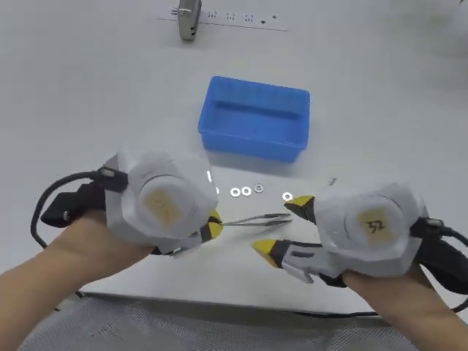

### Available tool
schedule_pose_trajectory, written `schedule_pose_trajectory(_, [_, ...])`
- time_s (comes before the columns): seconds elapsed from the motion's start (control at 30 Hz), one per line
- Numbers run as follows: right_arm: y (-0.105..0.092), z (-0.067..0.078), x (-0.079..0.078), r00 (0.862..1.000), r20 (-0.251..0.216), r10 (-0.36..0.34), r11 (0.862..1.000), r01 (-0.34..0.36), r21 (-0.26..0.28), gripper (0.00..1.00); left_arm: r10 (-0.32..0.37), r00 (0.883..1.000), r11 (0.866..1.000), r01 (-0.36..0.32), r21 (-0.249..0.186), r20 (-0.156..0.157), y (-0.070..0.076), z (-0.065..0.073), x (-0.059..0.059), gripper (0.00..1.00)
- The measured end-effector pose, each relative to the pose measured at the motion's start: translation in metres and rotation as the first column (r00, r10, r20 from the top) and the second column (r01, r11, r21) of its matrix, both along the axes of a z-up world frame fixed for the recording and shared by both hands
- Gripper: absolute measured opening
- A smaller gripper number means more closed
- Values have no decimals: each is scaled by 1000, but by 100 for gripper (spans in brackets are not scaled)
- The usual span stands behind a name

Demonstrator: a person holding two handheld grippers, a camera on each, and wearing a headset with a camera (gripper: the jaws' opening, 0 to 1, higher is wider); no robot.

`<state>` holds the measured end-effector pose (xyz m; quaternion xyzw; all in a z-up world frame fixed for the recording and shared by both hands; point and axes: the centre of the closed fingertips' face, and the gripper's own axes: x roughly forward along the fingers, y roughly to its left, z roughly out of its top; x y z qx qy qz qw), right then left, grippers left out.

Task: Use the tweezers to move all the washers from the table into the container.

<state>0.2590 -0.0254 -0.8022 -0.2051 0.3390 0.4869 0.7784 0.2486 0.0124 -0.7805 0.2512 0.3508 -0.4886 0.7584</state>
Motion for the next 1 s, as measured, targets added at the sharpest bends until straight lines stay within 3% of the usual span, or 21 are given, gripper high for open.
schedule_pose_trajectory(0.03, [1, -1, 1, 1000, 9, 9, 1000, -9, -9, 36, 17, 1000, 999, -18, -31, -8, -2, 7, 0, 0])
schedule_pose_trajectory(0.13, [3, -4, 5, 998, 48, 44, 998, -42, -48, 31, 24, 1000, 999, -24, -43, -5, -3, 18, -1, 0])
schedule_pose_trajectory(0.33, [10, -7, 9, 995, 40, 95, 995, -94, -27, 17, 29, 999, 997, -27, -67, 18, -7, 36, -2, 0])
schedule_pose_trajectory(0.53, [25, 10, 11, 996, 4, 84, 991, -84, 99, 10, 51, 997, 994, -46, -94, 51, -7, 61, 4, 0])
schedule_pose_trajectory(0.73, [43, 20, 20, 996, -25, 82, 983, -76, 168, 10, 49, 994, 997, -43, -61, 95, 3, 74, 12, 0])
schedule_pose_trajectory(0.83, [57, 23, 28, 996, -15, 93, 979, -89, 185, 10, 62, 991, 997, -57, -43, 120, 10, 79, 20, 0])
schedule_pose_trajectory(1.0, [74, 20, 37, 994, -21, 111, 973, -105, 205, 9, 77, 988, 997, -75, -18, 137, 19, 76, 31, 0])
